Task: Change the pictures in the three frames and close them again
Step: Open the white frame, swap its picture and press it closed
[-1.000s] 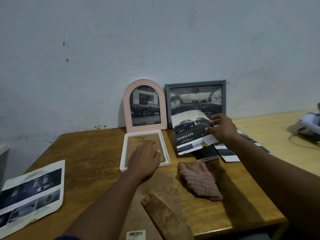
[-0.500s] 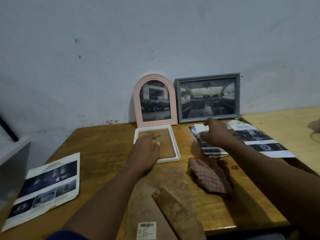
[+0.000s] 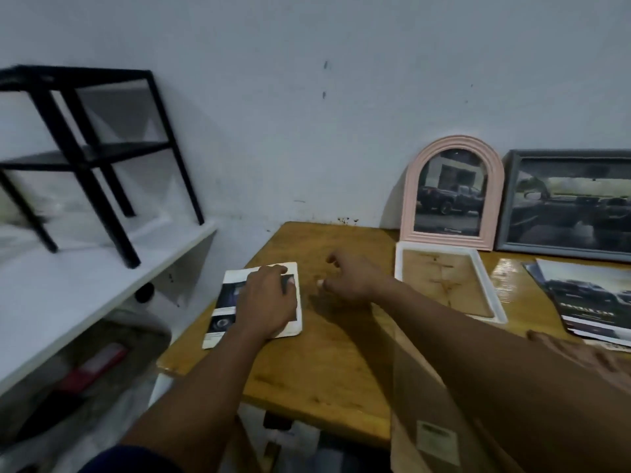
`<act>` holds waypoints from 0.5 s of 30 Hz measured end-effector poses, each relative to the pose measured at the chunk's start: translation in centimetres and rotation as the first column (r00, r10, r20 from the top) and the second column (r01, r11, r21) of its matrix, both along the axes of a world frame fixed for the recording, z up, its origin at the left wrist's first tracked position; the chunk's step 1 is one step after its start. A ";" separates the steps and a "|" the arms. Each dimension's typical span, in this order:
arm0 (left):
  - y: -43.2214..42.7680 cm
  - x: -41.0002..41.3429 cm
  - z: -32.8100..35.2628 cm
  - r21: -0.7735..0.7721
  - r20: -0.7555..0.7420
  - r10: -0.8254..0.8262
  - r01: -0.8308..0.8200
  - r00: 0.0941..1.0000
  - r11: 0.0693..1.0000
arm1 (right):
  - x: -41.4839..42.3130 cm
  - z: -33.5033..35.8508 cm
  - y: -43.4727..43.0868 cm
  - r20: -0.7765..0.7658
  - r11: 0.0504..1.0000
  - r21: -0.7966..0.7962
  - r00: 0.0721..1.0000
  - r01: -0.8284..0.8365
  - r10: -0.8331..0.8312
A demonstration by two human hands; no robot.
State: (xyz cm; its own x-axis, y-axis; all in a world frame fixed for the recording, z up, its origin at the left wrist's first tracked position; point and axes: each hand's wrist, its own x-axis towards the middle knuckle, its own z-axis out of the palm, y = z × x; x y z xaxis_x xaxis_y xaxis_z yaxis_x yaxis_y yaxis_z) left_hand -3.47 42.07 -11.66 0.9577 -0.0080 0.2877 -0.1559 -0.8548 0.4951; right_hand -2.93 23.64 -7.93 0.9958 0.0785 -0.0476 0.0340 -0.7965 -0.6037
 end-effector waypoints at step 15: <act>7.4 0.5 -2.5 0.005 -0.055 0.197 -0.197 0.979 0.980 | 0.1 -4.1 8.4 0.084 0.998 -0.058 0.996 0.001 0.004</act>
State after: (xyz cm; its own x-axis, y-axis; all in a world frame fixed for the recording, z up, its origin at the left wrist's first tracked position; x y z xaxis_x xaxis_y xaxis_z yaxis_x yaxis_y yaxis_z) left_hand -2.95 49.49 -14.11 0.9549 0.1825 0.2344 0.0431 -0.8657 0.4987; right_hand -2.78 32.03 -12.05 0.9963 0.0798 0.0319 0.0841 -0.8300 -0.5514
